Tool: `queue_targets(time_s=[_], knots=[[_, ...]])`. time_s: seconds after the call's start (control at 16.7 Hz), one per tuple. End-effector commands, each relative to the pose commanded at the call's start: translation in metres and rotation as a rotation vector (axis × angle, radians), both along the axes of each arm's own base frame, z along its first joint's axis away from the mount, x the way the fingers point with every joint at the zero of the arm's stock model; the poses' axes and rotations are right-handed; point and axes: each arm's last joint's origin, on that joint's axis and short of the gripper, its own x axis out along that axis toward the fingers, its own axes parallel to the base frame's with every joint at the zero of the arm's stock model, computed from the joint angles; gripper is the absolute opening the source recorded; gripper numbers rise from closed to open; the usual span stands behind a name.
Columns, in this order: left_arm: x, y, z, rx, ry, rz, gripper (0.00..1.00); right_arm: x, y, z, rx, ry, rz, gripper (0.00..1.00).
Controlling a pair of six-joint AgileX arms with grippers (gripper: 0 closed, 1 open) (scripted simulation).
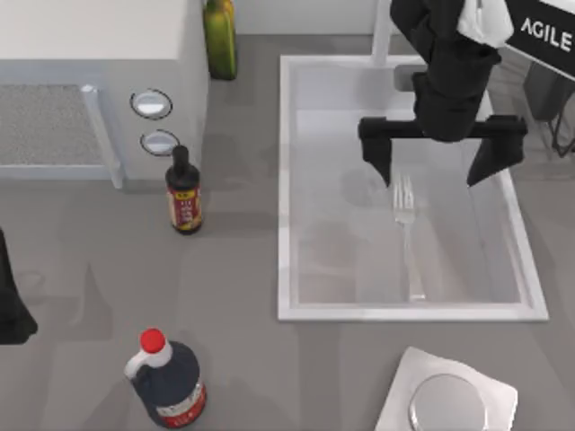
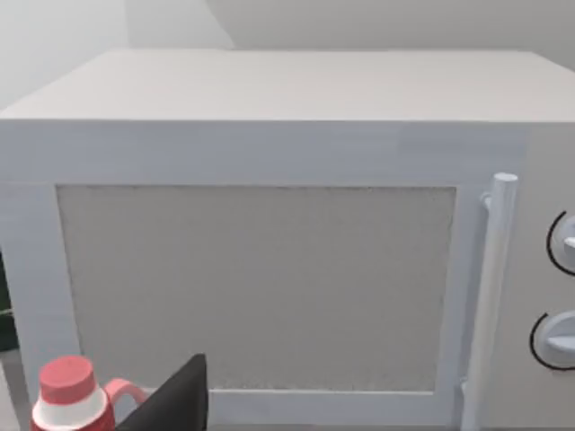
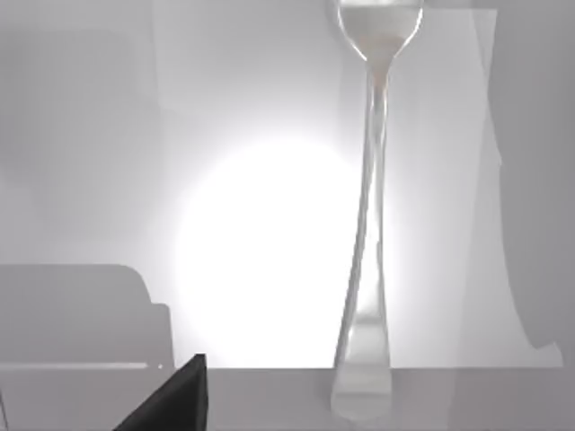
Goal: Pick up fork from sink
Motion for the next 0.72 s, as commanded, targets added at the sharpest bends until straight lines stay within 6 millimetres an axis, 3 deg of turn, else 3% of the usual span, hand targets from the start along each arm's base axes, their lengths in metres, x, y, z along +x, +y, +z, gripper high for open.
queue_targets(time_s=[0.12,0.24,0.72], knots=[[0.000,0.000,0.000,0.000,0.000,0.000,1.00,0.001,-0.003,-0.001,0.000,0.001,-0.005,1.00],[0.000,0.000,0.000,0.000,0.000,0.000,1.00,0.002,-0.002,-0.015,-0.002,0.006,-0.004,1.00],[0.000,0.000,0.000,0.000,0.000,0.000,1.00,0.003,0.001,-0.135,0.004,-0.009,0.000,1.00]])
